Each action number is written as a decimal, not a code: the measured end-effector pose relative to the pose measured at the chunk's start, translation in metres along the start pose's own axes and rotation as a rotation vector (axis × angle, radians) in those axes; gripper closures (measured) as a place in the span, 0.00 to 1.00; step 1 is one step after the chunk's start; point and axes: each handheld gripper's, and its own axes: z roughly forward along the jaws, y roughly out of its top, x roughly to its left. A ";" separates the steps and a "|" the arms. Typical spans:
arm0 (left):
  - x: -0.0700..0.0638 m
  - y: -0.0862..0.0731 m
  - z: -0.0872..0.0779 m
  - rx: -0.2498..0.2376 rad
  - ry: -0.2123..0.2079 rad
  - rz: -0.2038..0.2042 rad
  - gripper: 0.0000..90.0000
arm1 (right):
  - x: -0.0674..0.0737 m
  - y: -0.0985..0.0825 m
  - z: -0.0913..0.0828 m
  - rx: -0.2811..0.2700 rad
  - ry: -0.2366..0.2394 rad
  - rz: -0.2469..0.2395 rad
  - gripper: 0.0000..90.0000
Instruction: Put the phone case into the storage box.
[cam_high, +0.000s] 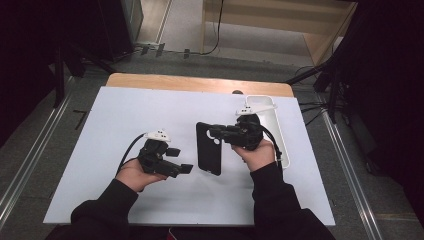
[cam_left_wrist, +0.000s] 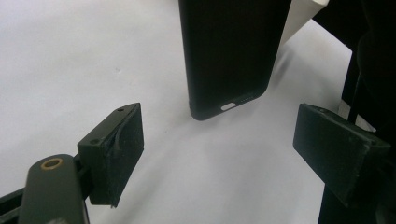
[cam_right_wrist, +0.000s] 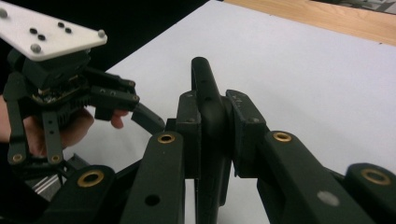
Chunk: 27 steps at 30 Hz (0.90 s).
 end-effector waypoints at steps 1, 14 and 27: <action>0.000 0.001 -0.001 0.003 -0.004 0.008 0.18 | 0.000 0.000 -0.001 0.003 0.005 -0.001 0.83; 0.006 0.011 -0.017 0.031 -0.051 0.064 0.20 | -0.002 0.003 -0.009 0.035 0.112 -0.079 0.83; 0.006 0.026 -0.029 0.029 -0.063 0.113 0.26 | -0.004 0.005 -0.009 0.066 0.168 -0.117 0.83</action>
